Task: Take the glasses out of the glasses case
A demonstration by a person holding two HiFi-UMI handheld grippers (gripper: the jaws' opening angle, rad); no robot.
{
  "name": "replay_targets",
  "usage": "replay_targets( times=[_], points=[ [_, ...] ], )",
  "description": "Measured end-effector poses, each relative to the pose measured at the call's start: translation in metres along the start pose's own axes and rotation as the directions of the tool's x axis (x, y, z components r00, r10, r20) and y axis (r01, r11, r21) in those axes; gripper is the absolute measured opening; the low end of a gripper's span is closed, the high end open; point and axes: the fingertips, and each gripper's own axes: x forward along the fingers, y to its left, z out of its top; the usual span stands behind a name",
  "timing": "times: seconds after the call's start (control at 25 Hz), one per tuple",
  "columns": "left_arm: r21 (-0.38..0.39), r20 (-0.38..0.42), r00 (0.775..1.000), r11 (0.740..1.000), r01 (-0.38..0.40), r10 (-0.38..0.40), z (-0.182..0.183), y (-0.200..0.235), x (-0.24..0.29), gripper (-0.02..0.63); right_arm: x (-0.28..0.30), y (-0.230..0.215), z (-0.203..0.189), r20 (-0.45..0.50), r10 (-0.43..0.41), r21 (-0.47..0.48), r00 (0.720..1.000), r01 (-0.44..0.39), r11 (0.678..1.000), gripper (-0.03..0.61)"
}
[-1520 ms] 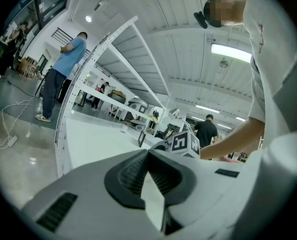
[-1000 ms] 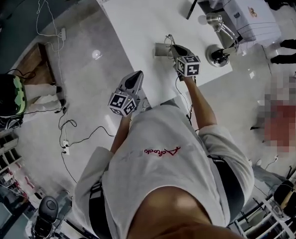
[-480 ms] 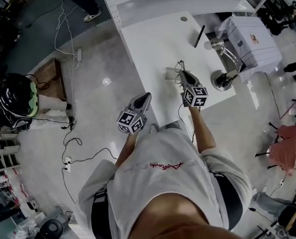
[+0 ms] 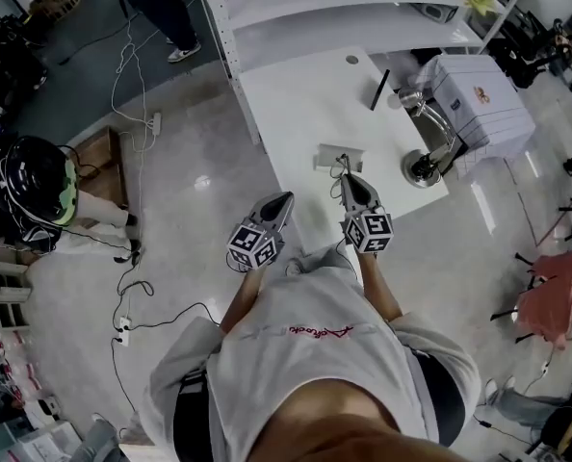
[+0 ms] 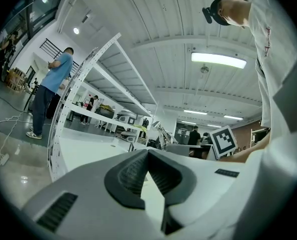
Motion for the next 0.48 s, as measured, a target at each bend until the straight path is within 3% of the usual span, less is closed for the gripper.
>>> replay_targets(
  times=[0.32, 0.48],
  points=[
    [0.017, 0.012, 1.000, 1.000, 0.000, 0.000, -0.001, -0.040, -0.010, 0.000, -0.046, 0.024, -0.001, 0.008, 0.045, -0.007, 0.999, -0.045, 0.999, 0.020],
    [0.036, 0.005, 1.000, 0.999, 0.010, -0.010, -0.004, -0.065, -0.015, 0.000, -0.073, 0.035, -0.004, -0.007, 0.066, -0.069, 0.998, -0.066, 0.995, 0.018]
  ],
)
